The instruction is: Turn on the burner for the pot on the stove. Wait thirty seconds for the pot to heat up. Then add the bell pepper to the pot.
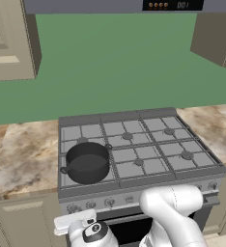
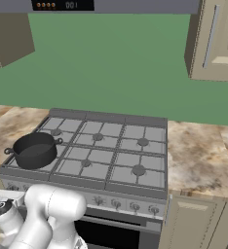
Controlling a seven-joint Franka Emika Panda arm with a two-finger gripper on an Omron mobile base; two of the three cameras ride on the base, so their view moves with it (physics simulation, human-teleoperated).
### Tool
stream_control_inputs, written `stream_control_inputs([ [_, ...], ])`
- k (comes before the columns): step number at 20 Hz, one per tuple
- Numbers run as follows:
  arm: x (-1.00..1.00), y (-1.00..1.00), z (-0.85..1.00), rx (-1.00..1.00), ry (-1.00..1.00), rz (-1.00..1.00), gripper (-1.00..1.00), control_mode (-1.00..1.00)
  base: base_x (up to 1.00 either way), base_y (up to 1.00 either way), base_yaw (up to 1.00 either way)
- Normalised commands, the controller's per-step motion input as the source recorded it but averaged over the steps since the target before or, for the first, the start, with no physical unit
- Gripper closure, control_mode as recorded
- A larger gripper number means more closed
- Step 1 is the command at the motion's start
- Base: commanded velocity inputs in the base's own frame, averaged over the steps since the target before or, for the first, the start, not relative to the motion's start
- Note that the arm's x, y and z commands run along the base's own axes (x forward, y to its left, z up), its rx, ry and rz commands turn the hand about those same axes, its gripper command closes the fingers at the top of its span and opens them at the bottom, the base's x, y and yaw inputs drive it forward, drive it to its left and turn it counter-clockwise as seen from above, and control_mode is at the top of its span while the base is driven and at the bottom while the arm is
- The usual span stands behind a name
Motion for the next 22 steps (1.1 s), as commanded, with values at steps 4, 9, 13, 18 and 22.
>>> stream_control_inputs([
  [4, 0.00, 0.10, 0.00, -0.05, 0.00, -0.01, 1.00, -1.00, 0.00, 0.00, 0.00],
  [9, 0.00, 0.12, 0.00, -0.11, 0.00, -0.04, 1.00, -1.00, 0.00, 0.00, 0.00],
  [13, 0.00, 0.07, 0.00, -0.16, 0.00, -0.04, 1.00, -1.00, 0.00, 0.00, 0.00],
  [18, 0.00, 0.04, 0.00, -0.17, 0.01, -0.03, 1.00, -1.00, 0.00, 0.00, 0.00],
  [22, 0.00, 0.04, 0.00, -0.17, 0.04, -0.03, 1.00, -1.00, 0.00, 0.00, 0.00],
])
